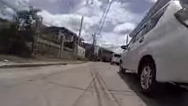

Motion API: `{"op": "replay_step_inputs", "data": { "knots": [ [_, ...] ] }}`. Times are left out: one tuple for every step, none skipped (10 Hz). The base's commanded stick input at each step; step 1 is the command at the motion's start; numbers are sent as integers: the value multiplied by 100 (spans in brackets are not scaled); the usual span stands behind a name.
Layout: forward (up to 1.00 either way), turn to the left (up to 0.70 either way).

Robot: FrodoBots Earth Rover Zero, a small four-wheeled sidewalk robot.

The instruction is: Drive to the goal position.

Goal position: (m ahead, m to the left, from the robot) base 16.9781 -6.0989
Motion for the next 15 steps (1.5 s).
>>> {"op": "replay_step_inputs", "data": {
  "knots": [
    [50, 0],
    [50, 0],
    [50, 0],
    [50, 0],
    [50, 0],
    [50, 0],
    [50, -22],
    [50, -50],
    [50, -50],
    [50, -50],
    [50, -50],
    [50, -50],
    [50, -50],
    [50, -40],
    [50, -21]
  ]
}}
